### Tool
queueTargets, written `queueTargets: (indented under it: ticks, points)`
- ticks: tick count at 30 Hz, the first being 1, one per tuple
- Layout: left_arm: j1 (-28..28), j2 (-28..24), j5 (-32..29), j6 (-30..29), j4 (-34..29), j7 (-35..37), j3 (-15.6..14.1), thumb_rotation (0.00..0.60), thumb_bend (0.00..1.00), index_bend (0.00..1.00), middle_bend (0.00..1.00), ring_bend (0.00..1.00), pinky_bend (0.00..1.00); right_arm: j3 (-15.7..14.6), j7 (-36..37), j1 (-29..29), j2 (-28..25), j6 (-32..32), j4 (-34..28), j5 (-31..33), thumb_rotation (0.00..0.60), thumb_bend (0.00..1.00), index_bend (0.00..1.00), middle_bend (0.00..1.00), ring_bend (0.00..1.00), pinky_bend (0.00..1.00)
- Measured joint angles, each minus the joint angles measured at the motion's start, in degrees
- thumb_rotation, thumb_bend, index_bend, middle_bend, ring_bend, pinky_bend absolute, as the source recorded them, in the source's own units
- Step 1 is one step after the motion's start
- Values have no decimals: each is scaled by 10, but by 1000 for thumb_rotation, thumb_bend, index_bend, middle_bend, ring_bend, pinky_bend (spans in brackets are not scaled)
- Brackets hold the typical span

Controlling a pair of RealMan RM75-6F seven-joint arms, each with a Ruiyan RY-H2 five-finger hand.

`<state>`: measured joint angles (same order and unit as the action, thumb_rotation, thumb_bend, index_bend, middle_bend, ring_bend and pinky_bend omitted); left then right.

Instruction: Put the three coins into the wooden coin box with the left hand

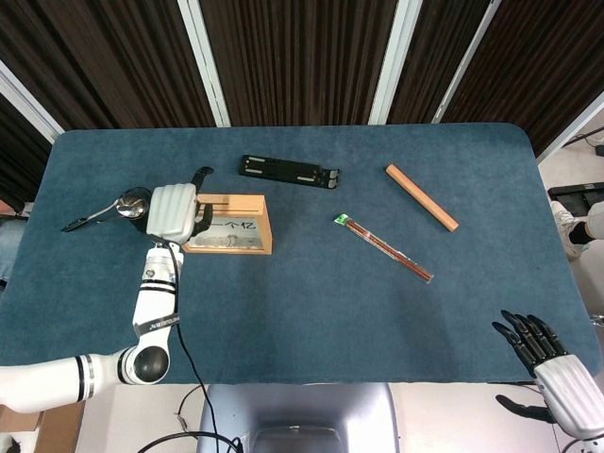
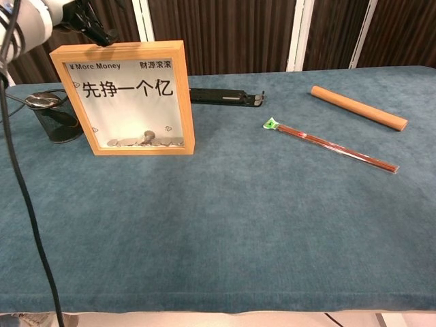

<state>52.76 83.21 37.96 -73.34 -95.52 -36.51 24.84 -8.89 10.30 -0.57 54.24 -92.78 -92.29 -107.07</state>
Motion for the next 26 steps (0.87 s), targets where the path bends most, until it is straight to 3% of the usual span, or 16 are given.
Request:
queueTargets:
  ticks: [2, 3, 5, 7, 9, 13, 16, 21, 26]
  points:
    - [-10, -14, 14, -6, -28, 3, -7, 600, 447, 188, 879, 918, 960, 0, -2, 0, 0, 0, 0, -1, 600, 134, 0, 0, 0, 0]
    - [-21, -27, 27, -9, -53, 6, -16, 600, 442, 166, 714, 770, 851, -1, -4, 0, 1, 0, 0, -2, 600, 134, 0, 0, 0, 0]
    - [-43, -53, 54, -12, -99, 14, -39, 600, 431, 97, 335, 350, 491, -2, -8, -1, 1, 4, -1, 0, 600, 134, 0, 0, 0, 0]
    - [-78, -90, 103, -14, -159, 30, -81, 600, 420, 49, 150, 120, 271, -3, -18, -1, 2, 11, -4, 2, 600, 134, 0, 0, 0, 0]
    - [-120, -121, 171, -20, -207, 53, -136, 600, 400, 20, 48, 21, 165, -4, -32, 0, 4, 21, -9, 3, 600, 134, 0, 0, 0, 0]
    - [-216, -162, 329, -52, -227, 114, -249, 600, 386, 0, 0, 0, 88, -5, -69, 0, 11, 38, -19, 8, 600, 134, 0, 0, 0, 0]
    - [-299, -171, 440, -106, -178, 165, -314, 600, 390, 0, 0, 0, 57, -3, -100, -2, 18, 47, -29, 17, 600, 134, 0, 0, 0, 0]
    - [-406, -165, 526, -205, -41, 240, -357, 600, 375, 0, 0, 0, 38, 0, -145, -6, 31, 56, -44, 24, 600, 134, 0, 0, 0, 0]
    - [-455, -170, 559, -231, 3, 306, -369, 600, 376, 0, 0, 0, 36, 2, -153, -8, 36, 58, -47, 28, 600, 134, 0, 0, 0, 0]
